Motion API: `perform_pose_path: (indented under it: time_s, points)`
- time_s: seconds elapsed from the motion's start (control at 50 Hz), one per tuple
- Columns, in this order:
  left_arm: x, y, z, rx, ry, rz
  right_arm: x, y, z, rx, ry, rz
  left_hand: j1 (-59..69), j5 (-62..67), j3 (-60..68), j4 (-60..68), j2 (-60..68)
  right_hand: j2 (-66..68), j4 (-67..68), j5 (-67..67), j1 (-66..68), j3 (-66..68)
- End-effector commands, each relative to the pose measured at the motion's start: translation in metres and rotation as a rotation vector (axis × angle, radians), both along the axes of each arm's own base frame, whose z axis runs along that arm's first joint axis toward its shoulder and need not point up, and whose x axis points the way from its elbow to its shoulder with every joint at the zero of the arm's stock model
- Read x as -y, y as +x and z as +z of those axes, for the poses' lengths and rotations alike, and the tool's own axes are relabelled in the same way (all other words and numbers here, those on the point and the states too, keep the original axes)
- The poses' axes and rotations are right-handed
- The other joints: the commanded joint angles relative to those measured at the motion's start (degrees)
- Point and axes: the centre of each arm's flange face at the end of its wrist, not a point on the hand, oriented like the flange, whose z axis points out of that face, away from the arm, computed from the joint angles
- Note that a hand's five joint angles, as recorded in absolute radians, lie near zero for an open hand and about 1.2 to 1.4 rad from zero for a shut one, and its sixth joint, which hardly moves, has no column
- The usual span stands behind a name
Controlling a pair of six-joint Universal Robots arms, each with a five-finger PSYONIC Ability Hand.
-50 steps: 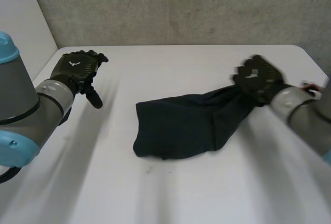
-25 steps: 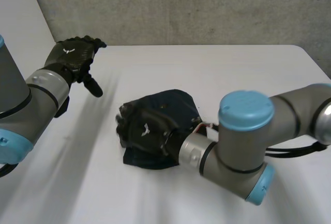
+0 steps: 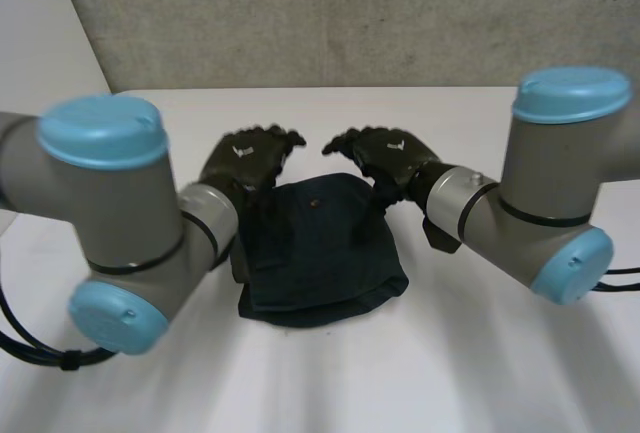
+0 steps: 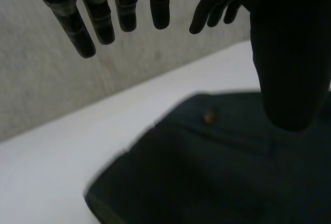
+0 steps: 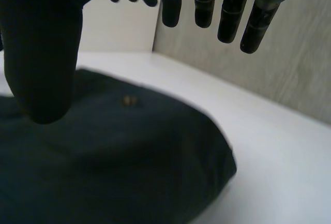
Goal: Fold the shorts.
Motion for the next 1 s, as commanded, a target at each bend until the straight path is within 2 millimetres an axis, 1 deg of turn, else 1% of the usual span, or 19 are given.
perform_pose_path:
  time_s: [0.02,0.12,0.2,0.34,0.4,0.46,0.48,0.54,0.56,0.58,0.6,0.62,0.64,0.66,0.7,0.74,0.8,0.86,1.0]
  points:
    - [0.006,0.003,-0.044,0.119,0.092,0.087,0.010,0.003,-0.041,-0.091,0.090,-0.037,-1.2,-0.9,-0.9,-0.4,0.0,-2.4,-3.4,-3.7,-1.6,-2.2]
    - [0.004,0.011,-0.069,0.244,0.202,0.093,0.009,0.001,-0.061,-0.164,0.099,-0.022,-1.2,-0.9,-0.9,-0.4,0.0,-2.4,-3.4,-3.7,-1.6,-2.2]
    - [0.001,0.014,-0.076,0.278,0.239,0.088,0.010,-0.001,-0.068,-0.237,0.050,-0.023,-1.2,-0.9,-0.9,-0.4,0.0,-2.4,-3.4,-3.7,-1.6,-2.2]
    - [0.000,0.012,-0.071,0.272,0.229,0.077,0.010,-0.005,-0.071,-0.321,-0.017,-0.015,-1.4,-1.1,-1.1,-0.6,-0.1,-2.4,-3.4,-3.7,-1.6,-2.2]
    - [0.001,0.012,-0.067,0.265,0.220,0.076,0.008,-0.006,-0.065,-0.316,-0.026,-0.015,-1.5,-1.3,-1.2,-0.8,-0.3,-2.4,-3.4,-3.7,-1.6,-2.2]
    - [0.002,0.011,-0.050,0.244,0.178,0.075,0.007,-0.007,-0.049,-0.288,-0.055,-0.028,-1.7,-1.4,-1.4,-0.9,-0.5,-2.4,-3.4,-3.7,-1.6,-2.2]
    - [0.003,0.011,-0.044,0.235,0.164,0.076,0.008,-0.008,-0.033,-0.258,-0.096,-0.043,-1.7,-1.4,-1.4,-0.9,-0.5,-2.4,-3.4,-3.7,-1.6,-2.2]
    - [0.006,0.013,-0.013,0.178,0.096,0.080,0.010,-0.011,-0.004,-0.189,-0.178,-0.092,-2.0,-1.8,-1.7,-1.3,-0.8,-2.4,-3.4,-3.7,-1.6,-2.2]
    - [0.009,0.018,0.008,0.141,0.051,0.091,0.012,-0.016,0.019,-0.128,-0.229,-0.147,-2.0,-1.8,-1.7,-1.3,-0.8,-2.4,-3.4,-3.7,-1.6,-2.2]
    - [0.011,0.022,0.021,0.115,0.024,0.101,0.013,-0.018,0.027,-0.106,-0.246,-0.170,-2.2,-1.9,-1.9,-1.4,-1.0,-2.4,-3.4,-3.7,-1.6,-2.2]
    - [0.013,0.026,0.031,0.097,0.003,0.111,0.013,-0.025,0.051,-0.048,-0.292,-0.236,-2.2,-1.9,-1.9,-1.4,-1.0,-2.4,-3.4,-3.7,-1.6,-2.2]
    - [0.018,0.035,0.052,0.060,-0.045,0.135,0.014,-0.029,0.059,-0.025,-0.303,-0.266,-2.2,-1.9,-1.9,-1.4,-1.0,-2.4,-3.4,-3.7,-1.6,-2.2]
    - [0.020,0.040,0.064,0.041,-0.071,0.149,0.015,-0.035,0.069,-0.004,-0.316,-0.304,-2.2,-1.9,-1.9,-1.4,-1.0,-2.4,-3.4,-3.7,-1.6,-2.2]
    - [0.022,0.045,0.075,0.023,-0.099,0.161,0.019,-0.050,0.088,0.032,-0.343,-0.382,-2.2,-1.9,-1.9,-1.4,-1.0,-2.4,-3.4,-3.7,-1.6,-2.2]
    - [0.025,0.059,0.108,-0.033,-0.175,0.196,0.021,-0.064,0.105,0.053,-0.369,-0.458,-2.2,-1.9,-1.9,-1.4,-1.0,-2.4,-3.4,-3.7,-1.6,-2.2]
    - [0.027,0.066,0.125,-0.070,-0.210,0.215,0.018,-0.082,0.125,0.060,-0.399,-0.530,-2.2,-1.9,-1.9,-1.4,-1.0,-2.4,-3.4,-3.7,-1.6,-2.2]
    - [0.027,0.080,0.146,-0.113,-0.227,0.245,0.015,-0.094,0.136,0.051,-0.398,-0.570,-2.4,-2.1,-2.1,-1.6,-1.1,-2.4,-3.4,-3.7,-1.6,-2.2]
    - [0.025,0.091,0.150,-0.107,-0.181,0.273,0.016,-0.104,0.138,0.025,-0.370,-0.592,-2.7,-2.4,-2.4,-1.9,-1.5,-2.4,-3.4,-3.7,-1.6,-2.2]
    - [0.018,0.094,0.151,-0.094,-0.136,0.260,0.013,-0.106,0.138,0.011,-0.345,-0.583,-2.9,-2.6,-2.6,-2.1,-1.6,-2.4,-3.4,-3.7,-1.6,-2.2]
